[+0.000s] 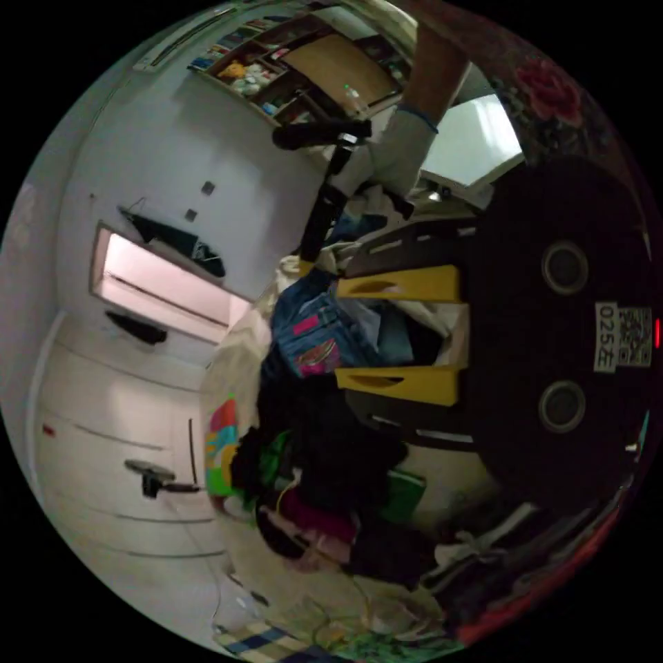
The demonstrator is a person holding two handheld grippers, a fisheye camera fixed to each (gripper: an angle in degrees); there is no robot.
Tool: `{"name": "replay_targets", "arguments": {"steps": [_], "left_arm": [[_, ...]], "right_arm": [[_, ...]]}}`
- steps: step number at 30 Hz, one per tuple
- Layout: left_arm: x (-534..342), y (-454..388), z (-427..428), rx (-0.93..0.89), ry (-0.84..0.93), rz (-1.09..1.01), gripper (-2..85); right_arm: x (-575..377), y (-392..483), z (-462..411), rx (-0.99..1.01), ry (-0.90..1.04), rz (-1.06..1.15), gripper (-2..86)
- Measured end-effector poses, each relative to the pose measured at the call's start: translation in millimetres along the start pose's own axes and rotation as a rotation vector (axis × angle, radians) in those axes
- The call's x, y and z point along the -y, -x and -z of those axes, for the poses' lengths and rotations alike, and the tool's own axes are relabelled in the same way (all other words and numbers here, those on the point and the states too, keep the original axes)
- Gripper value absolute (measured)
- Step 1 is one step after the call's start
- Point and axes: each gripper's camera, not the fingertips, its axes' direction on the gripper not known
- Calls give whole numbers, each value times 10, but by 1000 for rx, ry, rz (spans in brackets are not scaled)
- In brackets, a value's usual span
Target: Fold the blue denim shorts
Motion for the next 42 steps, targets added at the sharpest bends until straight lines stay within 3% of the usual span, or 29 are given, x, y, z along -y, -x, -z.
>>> {"name": "replay_targets", "arguments": {"steps": [4, 8, 13, 16, 18, 22, 26, 30, 36, 38, 42], "left_arm": [[390, -130, -1426, -66, 205, -229, 137], [789, -71, -2297, -39, 282, -278, 139], [1093, -69, -3019, -34, 406, -342, 143], [1182, -55, -3111, 8, 418, -363, 141], [1181, -8, -3021, 12, 381, -329, 134], [1322, 218, -2699, -122, 358, -98, 110], [1461, 483, -1711, -47, 185, 43, 120], [1429, 728, -424, -120, 32, 9, 134], [1554, 623, 1587, -97, -185, -126, 180], [1539, 671, 2015, -279, -273, -71, 182], [1397, 679, 2094, -502, -265, -42, 181]], "right_arm": [[366, -856, -405, -68, 60, -79, 168], [705, -1564, -901, -90, 195, -150, 170], [836, -2090, -1238, -160, 344, -253, 161], [872, -2269, -1134, -130, 335, -355, 55], [878, -2350, -1000, -69, 355, -455, 39], [702, -2088, -692, 380, 347, -400, 22], [485, -1586, 43, 591, 207, -291, 9], [428, -1335, 884, 707, 92, -200, 3], [92, -1153, 2473, 1220, -165, -108, 0], [-160, -1086, 3241, 1363, -248, -63, 1], [-678, -922, 4546, 1350, -299, 13, 4]]}}
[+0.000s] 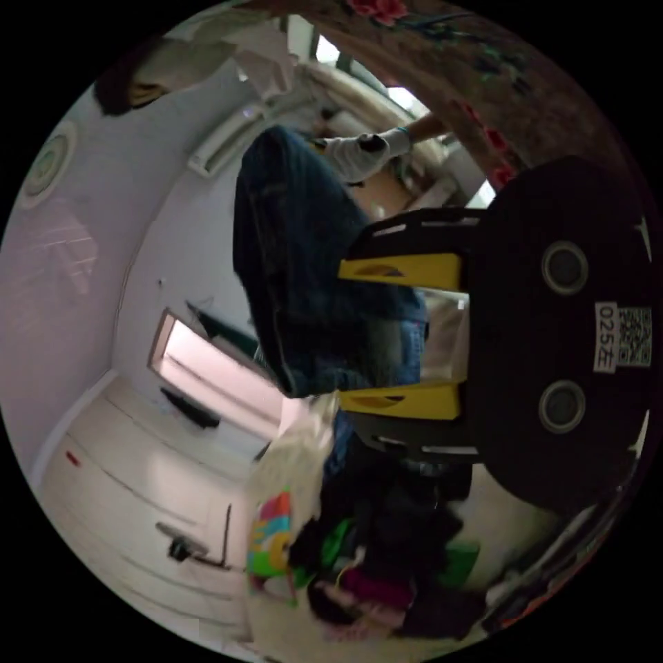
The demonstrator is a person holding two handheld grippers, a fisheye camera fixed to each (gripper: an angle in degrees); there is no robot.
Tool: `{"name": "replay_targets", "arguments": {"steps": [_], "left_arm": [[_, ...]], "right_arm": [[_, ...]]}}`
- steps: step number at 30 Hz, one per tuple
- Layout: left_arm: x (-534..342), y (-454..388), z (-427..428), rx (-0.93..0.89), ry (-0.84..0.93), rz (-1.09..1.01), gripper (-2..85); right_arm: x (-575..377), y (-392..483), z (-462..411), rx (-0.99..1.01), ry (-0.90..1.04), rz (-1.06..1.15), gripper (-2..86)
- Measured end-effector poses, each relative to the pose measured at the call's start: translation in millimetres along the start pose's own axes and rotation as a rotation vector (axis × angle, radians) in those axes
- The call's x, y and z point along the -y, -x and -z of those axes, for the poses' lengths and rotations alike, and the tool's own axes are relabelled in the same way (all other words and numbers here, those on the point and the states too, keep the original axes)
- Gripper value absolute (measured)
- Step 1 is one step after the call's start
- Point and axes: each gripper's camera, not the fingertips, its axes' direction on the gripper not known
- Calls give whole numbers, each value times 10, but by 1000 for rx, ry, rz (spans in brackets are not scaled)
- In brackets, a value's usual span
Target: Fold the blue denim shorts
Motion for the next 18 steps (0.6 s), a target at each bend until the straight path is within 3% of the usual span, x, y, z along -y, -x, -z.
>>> {"name": "replay_targets", "arguments": {"steps": [2, 7, 13, 15, 17, 18], "left_arm": [[-72, -40, -143, -206, 13, 49, 185], [-119, -624, -777, -489, 206, -65, 156], [-810, -1792, -1836, -922, 546, -134, 202], [-1153, -2248, -2126, -1149, 668, -55, 207], [-1596, -2784, -2502, -1462, 772, 150, 158], [-1697, -2922, -2587, -1511, 792, 179, 144]], "right_arm": [[-226, 973, -29, -133, 140, 39, 6], [-929, 2738, -347, -524, 370, 123, 6], [-2035, 4104, -220, -776, 273, 148, 6], [-2361, 4367, -78, -788, 219, 150, 8], [-2763, 4687, 188, -762, 156, 189, 9], [-2855, 4759, 272, -747, 141, 200, 10]]}}
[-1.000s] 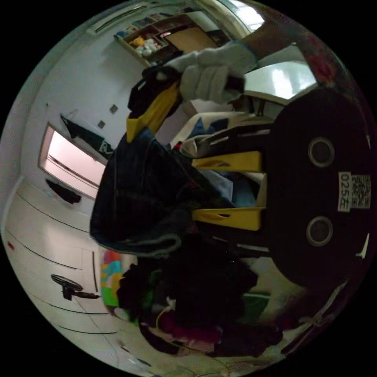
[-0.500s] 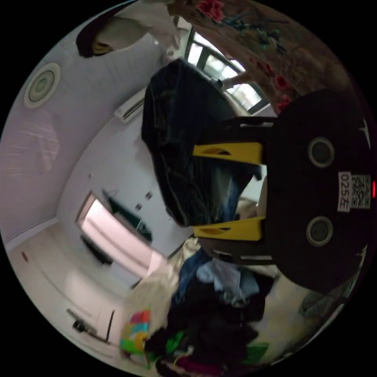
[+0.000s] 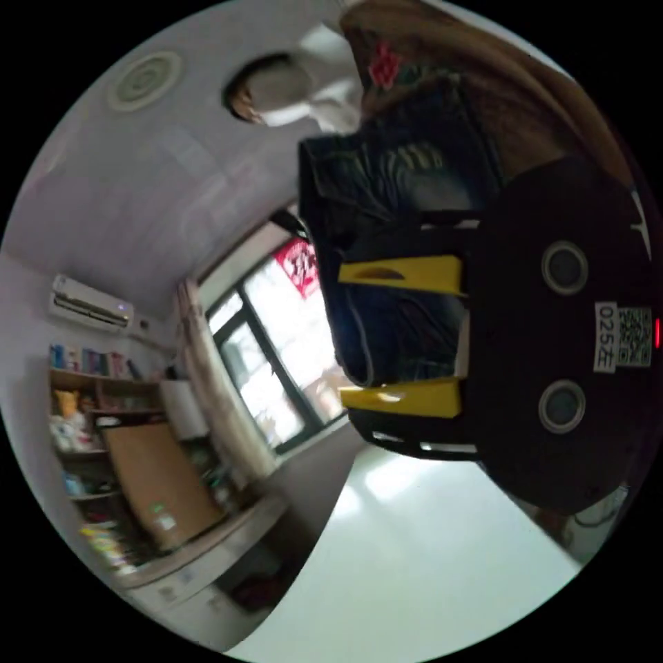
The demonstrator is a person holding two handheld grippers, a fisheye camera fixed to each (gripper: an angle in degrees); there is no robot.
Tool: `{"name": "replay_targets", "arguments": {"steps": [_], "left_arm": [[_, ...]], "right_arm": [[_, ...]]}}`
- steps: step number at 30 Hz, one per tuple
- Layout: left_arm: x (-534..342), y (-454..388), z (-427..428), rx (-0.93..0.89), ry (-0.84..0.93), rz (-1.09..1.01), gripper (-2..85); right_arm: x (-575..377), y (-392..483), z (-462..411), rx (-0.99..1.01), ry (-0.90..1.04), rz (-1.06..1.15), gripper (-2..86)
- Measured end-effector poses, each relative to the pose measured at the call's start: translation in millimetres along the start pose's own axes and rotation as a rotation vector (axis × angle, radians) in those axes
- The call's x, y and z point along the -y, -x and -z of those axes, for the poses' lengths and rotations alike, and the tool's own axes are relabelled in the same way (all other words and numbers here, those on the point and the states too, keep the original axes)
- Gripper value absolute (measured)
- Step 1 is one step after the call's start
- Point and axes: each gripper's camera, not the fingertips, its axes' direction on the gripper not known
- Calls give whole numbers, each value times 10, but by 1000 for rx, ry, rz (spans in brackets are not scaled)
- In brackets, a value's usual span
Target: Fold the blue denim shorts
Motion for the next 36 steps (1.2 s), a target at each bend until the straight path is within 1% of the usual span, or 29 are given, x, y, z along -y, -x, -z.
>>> {"name": "replay_targets", "arguments": {"steps": [2, 4, 5, 6, 7, 8, 9, 10, 11, 12, 13, 14, 15, 17, 19, 22, 24, 27, 28, 29, 30, 32, 33, 35, 36], "left_arm": [[123, 349, -592, -163, 79, 8, 47], [239, 526, -938, -234, 147, 53, 25], [314, 572, -1057, -232, 186, 91, 17], [339, 578, -1074, -218, 189, 113, 13], [368, 537, -1055, -177, 171, 148, 7], [396, 382, -985, -100, 129, 130, 3], [410, 275, -944, -47, 103, 110, 2], [454, 38, -896, 59, 88, 78, -1], [514, -222, -888, 163, 86, 59, -3], [545, -359, -904, 211, 88, 52, -4], [611, -643, -993, 290, 99, 34, -6], [671, -915, -1153, 346, 123, 4, -7], [703, -1028, -1248, 364, 151, -8, -7], [831, -1381, -1624, 415, 257, -26, -7], [967, -1578, -1829, 444, 306, -16, -7], [1323, -1871, -2061, 490, 358, -69, -7], [1552, -1911, -2192, 522, 398, -131, -6], [1817, -1455, -2453, 595, 508, -145, -6], [1853, -1130, -2552, 614, 542, -158, -6], [1880, -705, -2602, 649, 546, -125, -6], [1889, -462, -2610, 664, 540, -90, -5], [1871, 613, -2533, 723, 491, 135, 3], [1843, 866, -2502, 722, 481, 193, 5], [1691, 1708, -2285, 761, 415, 479, 27], [1653, 1809, -2216, 763, 388, 532, 31]], "right_arm": [[-361, 0, 456, 49, -69, 22, 11], [-643, -58, 883, 62, -110, 9, 12], [-863, -88, 1234, 54, -143, -17, 11], [-982, -96, 1430, 40, -163, -37, 10], [-1254, -93, 1848, -13, -231, -112, 9], [-1569, -25, 2250, -98, -295, -171, 7], [-1735, 26, 2436, -150, -321, -207, 6], [-2058, 147, 2760, -276, -362, -286, 5], [-2358, 269, 3021, -434, -357, -387, 5], [-2491, 317, 3128, -506, -345, -443, 4], [-2725, 353, 3269, -632, -280, -564, 4], [-2929, 308, 3337, -690, -212, -681, 4], [-3019, 276, 3347, -680, -198, -710, 4], [-3315, 156, 3390, -529, -278, -741, 3], [-3413, 165, 3470, -461, -348, -712, 2], [-3373, 271, 3667, -490, -393, -634, 1], [-3291, 242, 3763, -526, -375, -597, 1], [-3178, -209, 3856, -727, -214, -618, 3], [-3197, -559, 3865, -807, -117, -651, 4], [-3273, -988, 3876, -871, -32, -685, 5], [-3338, -1219, 3896, -883, -19, -710, 5], [-3754, -2166, 4053, -880, -109, -848, 9], [-3897, -2395, 4101, -866, -160, -901, 11], [-4504, -3126, 4229, -771, -332, -1129, 19], [-4608, -3227, 4230, -769, -333, -1164, 20]]}}
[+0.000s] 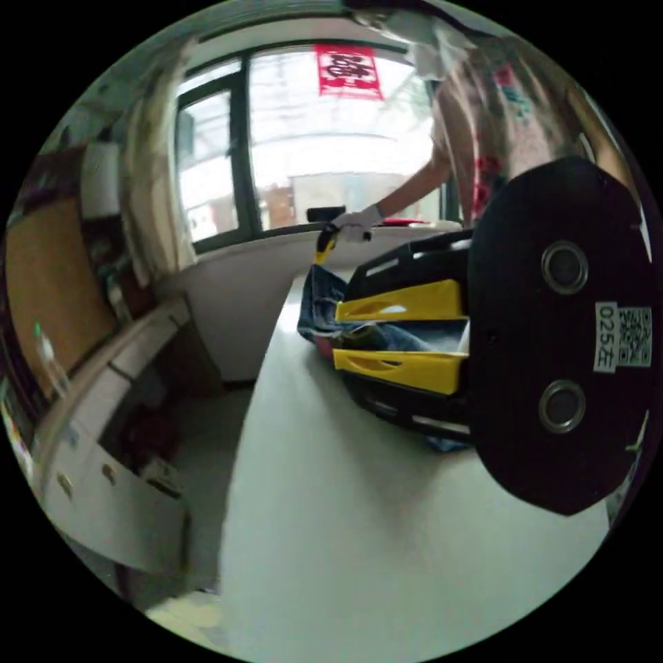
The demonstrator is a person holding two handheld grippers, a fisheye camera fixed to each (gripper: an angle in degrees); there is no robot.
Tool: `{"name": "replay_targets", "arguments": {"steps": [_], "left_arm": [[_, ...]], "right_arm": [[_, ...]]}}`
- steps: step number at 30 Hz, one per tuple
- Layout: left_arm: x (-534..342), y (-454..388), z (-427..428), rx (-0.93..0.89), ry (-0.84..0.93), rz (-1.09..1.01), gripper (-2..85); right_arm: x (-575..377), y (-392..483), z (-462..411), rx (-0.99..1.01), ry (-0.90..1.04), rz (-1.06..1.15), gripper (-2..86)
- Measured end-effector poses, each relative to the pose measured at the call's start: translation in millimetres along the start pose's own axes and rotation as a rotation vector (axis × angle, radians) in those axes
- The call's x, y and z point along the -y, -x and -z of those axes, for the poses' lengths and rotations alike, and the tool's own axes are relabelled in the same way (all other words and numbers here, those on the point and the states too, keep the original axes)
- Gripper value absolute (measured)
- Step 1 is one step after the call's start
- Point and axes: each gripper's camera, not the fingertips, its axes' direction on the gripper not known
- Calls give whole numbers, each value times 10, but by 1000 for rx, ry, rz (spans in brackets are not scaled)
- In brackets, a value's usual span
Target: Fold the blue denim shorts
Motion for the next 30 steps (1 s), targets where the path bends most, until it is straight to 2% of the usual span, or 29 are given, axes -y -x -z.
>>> {"name": "replay_targets", "arguments": {"steps": [1, 3, 6, 8, 13, 14, 16, 18, 20, 22, 23, 26, 30], "left_arm": [[-25, 152, 39, -17, -41, 79, 39], [-167, 161, 237, 9, -130, 102, 51], [-540, 6, 532, 156, -208, 147, 70], [-852, -140, 517, 295, -159, 197, 99], [-1299, -255, -179, 376, 18, 357, 116], [-1356, -434, -264, 516, -26, 341, 108], [-1324, -679, -429, 658, -18, 311, 111], [-1172, -896, -609, 729, 40, 283, 129], [-895, -1121, -933, 813, 245, 223, 136], [-766, -1248, -1136, 941, 348, 188, 125], [-712, -1349, -1222, 969, 375, 119, 87], [-558, -1543, -1305, 970, 379, -38, 40], [-32, -1533, -1160, 962, 359, -40, 8]], "right_arm": [[-7, -112, -90, -74, -3, -30, 21], [-145, -90, -104, -201, -49, -18, 27], [-501, 14, -102, -293, -80, 31, 63], [-767, -68, -166, -312, -68, -1, 87], [-914, -504, -522, -241, -11, -128, 119], [-872, -559, -641, -238, 20, -155, 124], [-797, -501, -831, -296, 66, -113, 126], [-750, -360, -948, -413, 72, -70, 117], [-701, -236, -1149, -430, 143, -53, 90], [-732, -132, -1289, -485, 155, -33, 53], [-777, -69, -1356, -555, 132, -21, 35], [-855, -29, -1424, -578, 86, -79, 14], [-1062, -116, -1393, -554, 10, -240, 5]]}}
